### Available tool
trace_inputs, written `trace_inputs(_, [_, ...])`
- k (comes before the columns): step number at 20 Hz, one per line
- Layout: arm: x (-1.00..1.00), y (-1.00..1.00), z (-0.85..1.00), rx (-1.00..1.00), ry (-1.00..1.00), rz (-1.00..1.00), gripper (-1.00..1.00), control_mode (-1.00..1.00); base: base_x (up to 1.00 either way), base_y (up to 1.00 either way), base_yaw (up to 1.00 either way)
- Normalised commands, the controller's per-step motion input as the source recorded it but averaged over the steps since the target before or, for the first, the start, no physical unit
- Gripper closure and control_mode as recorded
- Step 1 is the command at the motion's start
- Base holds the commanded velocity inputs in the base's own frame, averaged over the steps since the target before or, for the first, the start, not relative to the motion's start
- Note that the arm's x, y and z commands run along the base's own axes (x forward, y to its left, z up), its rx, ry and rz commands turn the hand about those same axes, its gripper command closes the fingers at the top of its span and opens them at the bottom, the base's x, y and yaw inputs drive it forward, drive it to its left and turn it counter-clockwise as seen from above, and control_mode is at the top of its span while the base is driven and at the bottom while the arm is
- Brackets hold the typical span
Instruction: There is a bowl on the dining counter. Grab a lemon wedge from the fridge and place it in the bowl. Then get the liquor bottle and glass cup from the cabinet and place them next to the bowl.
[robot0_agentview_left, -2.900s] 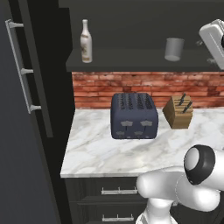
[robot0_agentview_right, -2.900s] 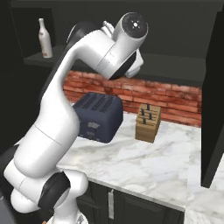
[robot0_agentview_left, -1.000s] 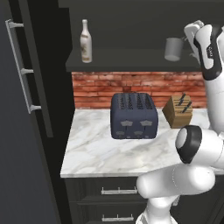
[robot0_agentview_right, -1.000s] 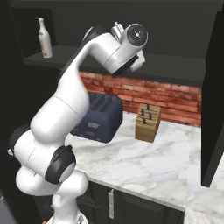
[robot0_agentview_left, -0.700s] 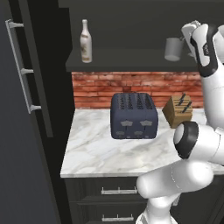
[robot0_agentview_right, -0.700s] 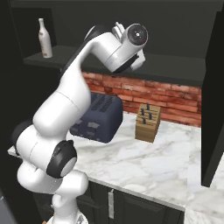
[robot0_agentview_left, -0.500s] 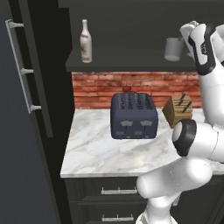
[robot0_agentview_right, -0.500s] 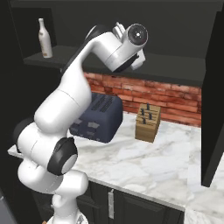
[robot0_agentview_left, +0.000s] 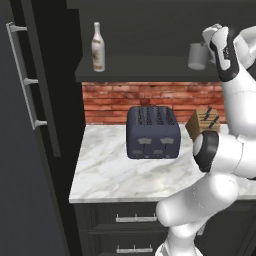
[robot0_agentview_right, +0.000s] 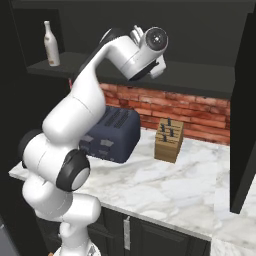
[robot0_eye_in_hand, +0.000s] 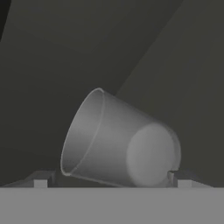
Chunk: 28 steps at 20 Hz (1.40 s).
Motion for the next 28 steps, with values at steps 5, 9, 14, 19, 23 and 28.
trace_inputs(5, [0.14, -0.05, 0.0, 0.0, -0.02, -0.02, -1.0, -1.0, 0.0, 0.0, 0.0])
trace_inputs(9, [0.03, -0.1, 0.0, 0.0, -0.01, -0.01, -1.0, -1.0, 0.0, 0.0, 0.0])
trace_inputs(14, [0.0, -0.03, -0.07, 0.0, 0.0, 0.0, -1.0, -1.0, 0.0, 0.0, 0.0])
trace_inputs(19, [0.12, 0.0, -0.13, 0.0, 0.0, 0.0, -1.0, -1.0, 0.0, 0.0, 0.0])
trace_inputs(23, [0.09, 0.0, -0.14, 0.0, 0.0, 0.0, -1.0, -1.0, 0.0, 0.0, 0.0])
trace_inputs(28, [0.04, 0.0, -0.14, 0.0, 0.0, 0.0, -1.0, -1.0, 0.0, 0.0, 0.0])
